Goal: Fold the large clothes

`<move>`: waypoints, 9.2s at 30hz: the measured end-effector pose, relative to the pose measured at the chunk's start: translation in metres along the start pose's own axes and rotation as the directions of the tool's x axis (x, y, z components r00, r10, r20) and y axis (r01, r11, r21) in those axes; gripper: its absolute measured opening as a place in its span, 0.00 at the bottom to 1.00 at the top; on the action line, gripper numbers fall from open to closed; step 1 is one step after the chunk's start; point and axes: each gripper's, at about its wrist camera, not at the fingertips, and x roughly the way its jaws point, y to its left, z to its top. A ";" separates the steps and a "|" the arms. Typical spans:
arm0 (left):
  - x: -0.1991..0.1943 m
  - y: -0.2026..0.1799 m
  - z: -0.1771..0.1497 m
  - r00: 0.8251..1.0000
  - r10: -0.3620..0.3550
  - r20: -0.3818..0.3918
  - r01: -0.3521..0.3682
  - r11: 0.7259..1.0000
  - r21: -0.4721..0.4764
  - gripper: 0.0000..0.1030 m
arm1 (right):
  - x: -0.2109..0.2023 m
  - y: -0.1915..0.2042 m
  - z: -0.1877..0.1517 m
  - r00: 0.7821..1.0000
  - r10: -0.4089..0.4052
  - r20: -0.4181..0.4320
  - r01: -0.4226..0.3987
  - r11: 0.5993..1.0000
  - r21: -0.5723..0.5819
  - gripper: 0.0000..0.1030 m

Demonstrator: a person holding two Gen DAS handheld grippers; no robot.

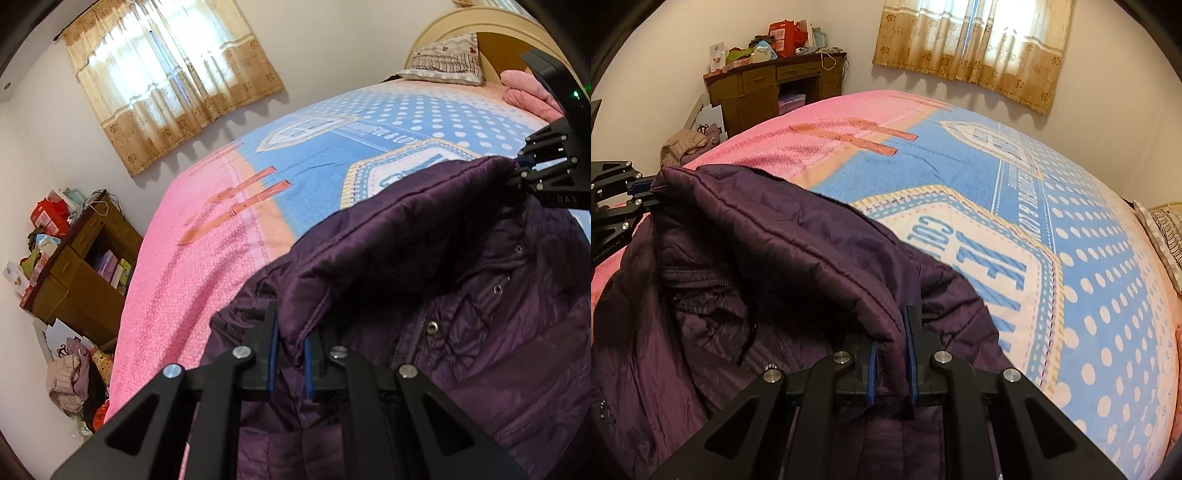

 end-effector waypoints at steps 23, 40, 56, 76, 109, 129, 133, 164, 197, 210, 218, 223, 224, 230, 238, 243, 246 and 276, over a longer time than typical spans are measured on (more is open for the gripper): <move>0.016 -0.048 -0.057 0.996 0.076 -0.052 -0.063 0.975 0.213 0.12 | 0.009 0.023 -0.042 0.993 -0.052 -0.108 0.044 0.996 -0.074 0.24; -0.048 -0.040 -0.047 0.998 0.039 0.055 -0.043 0.996 0.083 0.26 | 0.031 0.024 -0.019 0.997 -0.065 -0.035 0.072 0.950 0.303 0.48; 0.040 -0.044 -0.012 0.994 -0.019 -0.111 -0.004 0.979 -0.203 0.85 | 0.037 0.035 -0.030 0.996 -0.089 -0.024 0.092 0.961 0.259 0.50; 0.063 -0.042 -0.018 0.984 -0.043 -0.175 0.002 0.973 -0.230 0.96 | 0.045 0.046 -0.029 0.990 -0.129 -0.059 0.139 0.969 0.206 0.50; 0.070 -0.038 -0.021 0.981 -0.056 -0.187 0.007 0.967 -0.254 1.00 | 0.051 0.053 -0.029 0.983 -0.163 -0.083 0.175 0.971 0.162 0.50; 0.075 -0.035 -0.022 0.978 -0.084 -0.193 0.028 0.960 -0.279 1.00 | 0.053 0.053 -0.028 0.981 -0.168 -0.096 0.181 0.972 0.150 0.49; 0.075 -0.036 -0.022 0.978 -0.079 -0.193 0.024 0.961 -0.275 1.00 | 0.055 0.055 -0.027 0.977 -0.185 -0.105 0.198 0.971 0.132 0.49; -0.227 -0.016 -0.271 0.987 -0.161 0.015 0.148 0.865 -0.480 1.00 | -0.243 0.034 -0.319 0.979 0.197 0.055 -0.203 0.898 0.391 0.71; -0.258 -0.039 -0.311 0.927 -0.365 0.087 0.356 0.782 -0.512 0.24 | -0.278 0.074 -0.404 0.861 0.428 0.274 -0.508 0.708 0.490 0.24; -0.299 -0.007 -0.263 0.822 -0.506 0.262 0.555 0.605 -0.571 0.22 | -0.332 0.036 -0.339 0.768 0.416 0.487 -0.632 0.618 0.467 0.23; -0.253 0.053 -0.196 0.786 -0.515 0.342 0.603 0.515 -0.609 0.22 | -0.294 -0.013 -0.234 0.754 0.383 0.535 -0.642 0.602 0.474 0.22; -0.203 0.074 -0.144 0.790 -0.531 0.308 0.587 0.509 -0.630 0.22 | -0.234 -0.053 -0.172 0.806 0.330 0.492 -0.582 0.593 0.556 0.22; -0.188 0.077 -0.135 0.795 -0.532 0.291 0.576 0.512 -0.637 0.22 | -0.212 -0.062 -0.159 0.824 0.315 0.470 -0.559 0.585 0.588 0.22; -0.088 0.091 -0.116 0.794 -0.575 0.196 0.497 0.430 -0.754 0.25 | -0.107 -0.088 -0.127 0.911 0.269 0.314 -0.413 0.615 0.671 0.23; -0.044 0.106 -0.121 0.727 -0.672 0.141 0.415 0.266 -0.870 0.49 | -0.052 -0.102 -0.121 0.940 0.230 0.251 -0.340 0.624 0.704 0.65; -0.086 0.129 -0.116 0.827 -0.529 0.192 0.416 0.345 -0.841 1.00 | -0.091 -0.095 -0.111 0.956 0.101 0.276 -0.265 0.706 0.657 0.66; -0.094 0.135 -0.112 0.858 -0.474 0.198 0.405 0.388 -0.828 1.00 | -0.108 -0.072 -0.102 0.960 0.080 0.270 -0.230 0.775 0.589 0.67; -0.030 -0.016 -0.054 0.999 -0.025 -0.046 0.009 0.948 -0.318 0.21 | -0.042 0.007 -0.066 0.993 -0.085 0.077 0.055 0.942 0.332 0.25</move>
